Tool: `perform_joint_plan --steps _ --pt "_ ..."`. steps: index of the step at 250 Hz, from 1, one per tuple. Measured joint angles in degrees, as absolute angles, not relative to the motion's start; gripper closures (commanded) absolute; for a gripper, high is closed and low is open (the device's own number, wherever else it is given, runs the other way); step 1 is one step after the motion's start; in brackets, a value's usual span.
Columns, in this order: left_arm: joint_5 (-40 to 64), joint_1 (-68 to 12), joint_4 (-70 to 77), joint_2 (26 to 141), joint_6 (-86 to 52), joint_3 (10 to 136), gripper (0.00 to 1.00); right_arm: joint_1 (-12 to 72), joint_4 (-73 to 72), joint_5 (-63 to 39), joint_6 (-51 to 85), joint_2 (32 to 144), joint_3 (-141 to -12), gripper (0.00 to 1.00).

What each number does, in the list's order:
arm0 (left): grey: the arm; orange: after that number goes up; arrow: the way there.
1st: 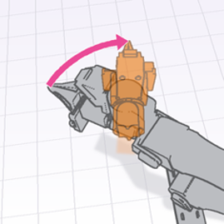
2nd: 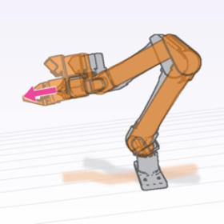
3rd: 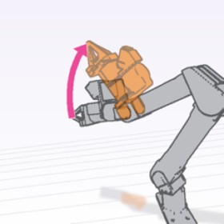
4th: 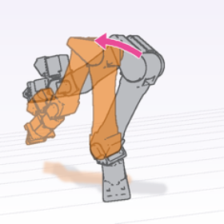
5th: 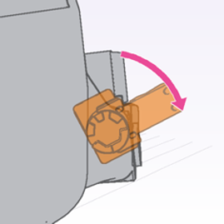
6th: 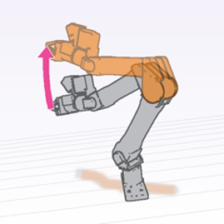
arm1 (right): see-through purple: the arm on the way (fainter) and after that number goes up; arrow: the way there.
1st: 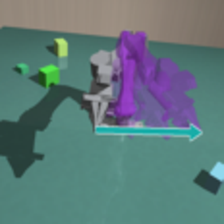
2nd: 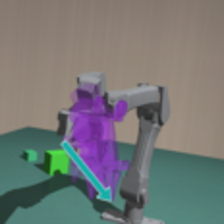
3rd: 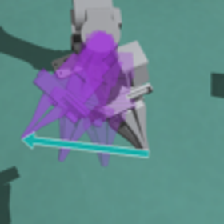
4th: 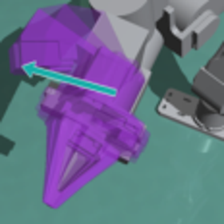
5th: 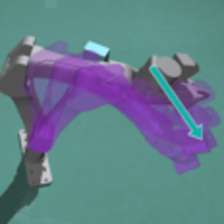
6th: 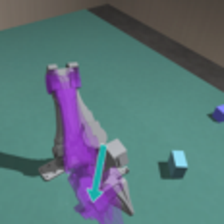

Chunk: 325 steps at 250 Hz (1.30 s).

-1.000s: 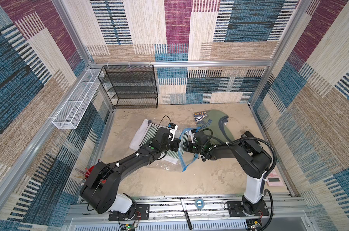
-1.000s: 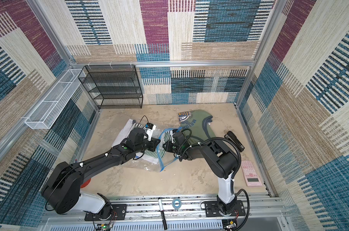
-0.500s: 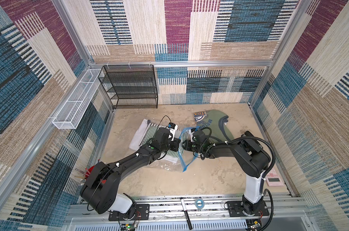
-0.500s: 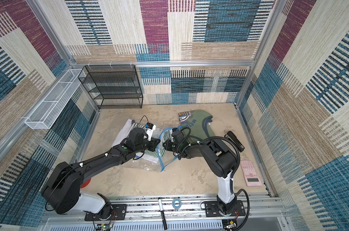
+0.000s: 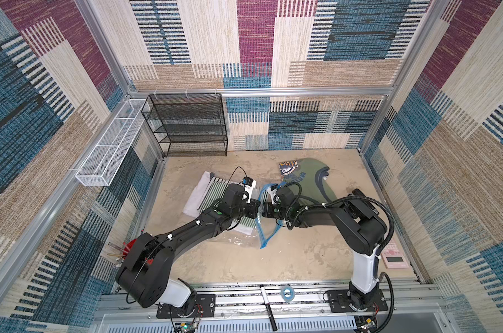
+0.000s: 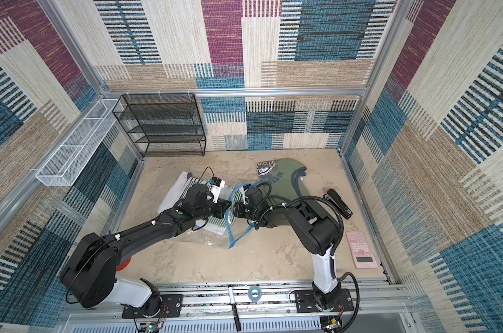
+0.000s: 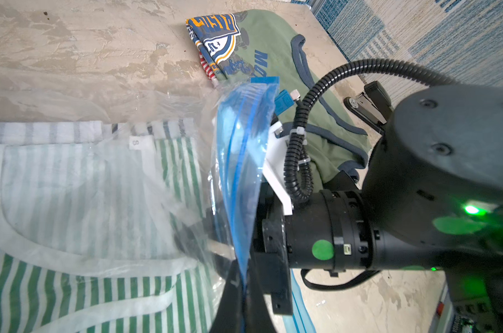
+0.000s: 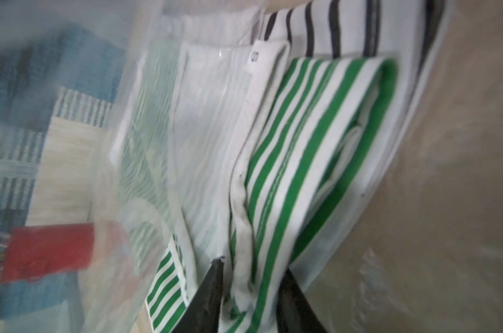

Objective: Take the tank top out of the vacuum bag
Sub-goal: Take out the tank top from the vacuum bag.

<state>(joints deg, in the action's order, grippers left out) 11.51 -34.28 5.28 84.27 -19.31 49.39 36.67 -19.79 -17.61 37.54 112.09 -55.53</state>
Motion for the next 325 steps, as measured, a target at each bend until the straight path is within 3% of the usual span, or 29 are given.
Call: perform_joint_plan --steps 39,120,146,175,308,325 --pt "12.3 -34.3 5.3 84.5 -19.3 49.4 1.00 36.7 -19.5 -18.1 37.4 112.3 -56.4 0.62" --pt "12.3 -34.3 5.3 84.3 -19.3 49.4 1.00 37.2 -19.3 -19.0 37.2 115.2 -59.9 0.63" --pt "12.3 -34.3 5.3 84.3 -19.3 49.4 1.00 37.3 -18.9 -19.0 37.0 115.7 -60.7 0.73" --pt "12.3 -34.3 5.3 84.3 -19.3 49.4 1.00 37.3 -18.1 -19.0 36.7 116.0 -61.7 1.00" --pt "12.1 -31.2 7.0 81.3 -22.0 48.1 1.00 37.4 -18.6 -18.3 34.8 109.1 -59.8 1.00" --pt "11.9 -31.2 7.0 81.1 -22.0 47.9 1.00 37.4 -18.6 -18.2 34.7 109.3 -59.2 0.87"
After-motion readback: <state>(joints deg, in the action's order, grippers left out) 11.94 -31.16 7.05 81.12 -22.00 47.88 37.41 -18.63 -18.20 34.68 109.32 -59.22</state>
